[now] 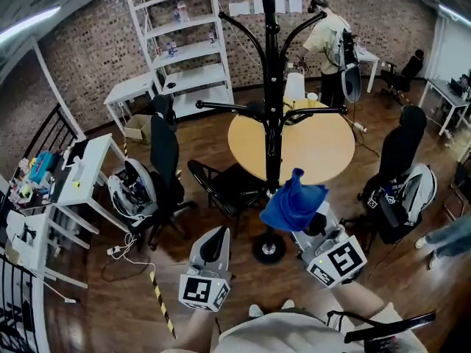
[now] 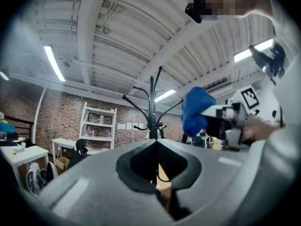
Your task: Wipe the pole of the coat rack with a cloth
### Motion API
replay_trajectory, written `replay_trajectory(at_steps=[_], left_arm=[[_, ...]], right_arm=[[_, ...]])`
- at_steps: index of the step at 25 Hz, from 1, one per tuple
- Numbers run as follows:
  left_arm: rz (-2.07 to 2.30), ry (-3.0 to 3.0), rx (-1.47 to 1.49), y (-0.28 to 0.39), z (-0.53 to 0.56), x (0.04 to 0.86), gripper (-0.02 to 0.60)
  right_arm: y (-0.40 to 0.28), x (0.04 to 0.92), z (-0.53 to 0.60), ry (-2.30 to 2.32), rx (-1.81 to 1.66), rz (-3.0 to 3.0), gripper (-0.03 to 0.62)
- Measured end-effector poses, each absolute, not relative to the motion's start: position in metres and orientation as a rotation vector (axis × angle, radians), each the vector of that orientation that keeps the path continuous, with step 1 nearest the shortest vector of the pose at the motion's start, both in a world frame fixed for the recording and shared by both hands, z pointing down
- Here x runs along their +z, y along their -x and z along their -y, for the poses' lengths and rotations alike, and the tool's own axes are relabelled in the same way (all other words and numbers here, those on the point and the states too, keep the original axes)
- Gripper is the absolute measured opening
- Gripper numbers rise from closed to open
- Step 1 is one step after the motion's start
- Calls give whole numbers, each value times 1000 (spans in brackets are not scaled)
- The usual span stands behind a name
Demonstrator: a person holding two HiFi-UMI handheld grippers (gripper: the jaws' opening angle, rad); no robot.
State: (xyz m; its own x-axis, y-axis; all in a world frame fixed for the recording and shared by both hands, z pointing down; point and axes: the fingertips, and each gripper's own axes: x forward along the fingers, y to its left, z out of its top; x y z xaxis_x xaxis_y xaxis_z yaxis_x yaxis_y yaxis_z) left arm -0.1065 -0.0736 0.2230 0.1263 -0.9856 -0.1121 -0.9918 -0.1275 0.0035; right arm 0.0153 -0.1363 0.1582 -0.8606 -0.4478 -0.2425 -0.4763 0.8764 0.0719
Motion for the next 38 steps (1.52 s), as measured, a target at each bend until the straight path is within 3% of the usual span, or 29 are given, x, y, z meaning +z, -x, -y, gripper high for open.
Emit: replay_trajectory(at_steps=[6,16,31,38], left_arm=[[-1951,2326,166,119,89,202,0],[-1940,2308,200,136,83,194,0],[-1869,2372,248,110,99,196,0],[-1913,2331,224,113,110,192,0]], right_arm=[[50,11,217,744,353,-2693,101],[16,-104,338,824,359,-2778,101],[52,83,350,1135,49,-3051,103],[38,51,305,941,164,-2915,101]])
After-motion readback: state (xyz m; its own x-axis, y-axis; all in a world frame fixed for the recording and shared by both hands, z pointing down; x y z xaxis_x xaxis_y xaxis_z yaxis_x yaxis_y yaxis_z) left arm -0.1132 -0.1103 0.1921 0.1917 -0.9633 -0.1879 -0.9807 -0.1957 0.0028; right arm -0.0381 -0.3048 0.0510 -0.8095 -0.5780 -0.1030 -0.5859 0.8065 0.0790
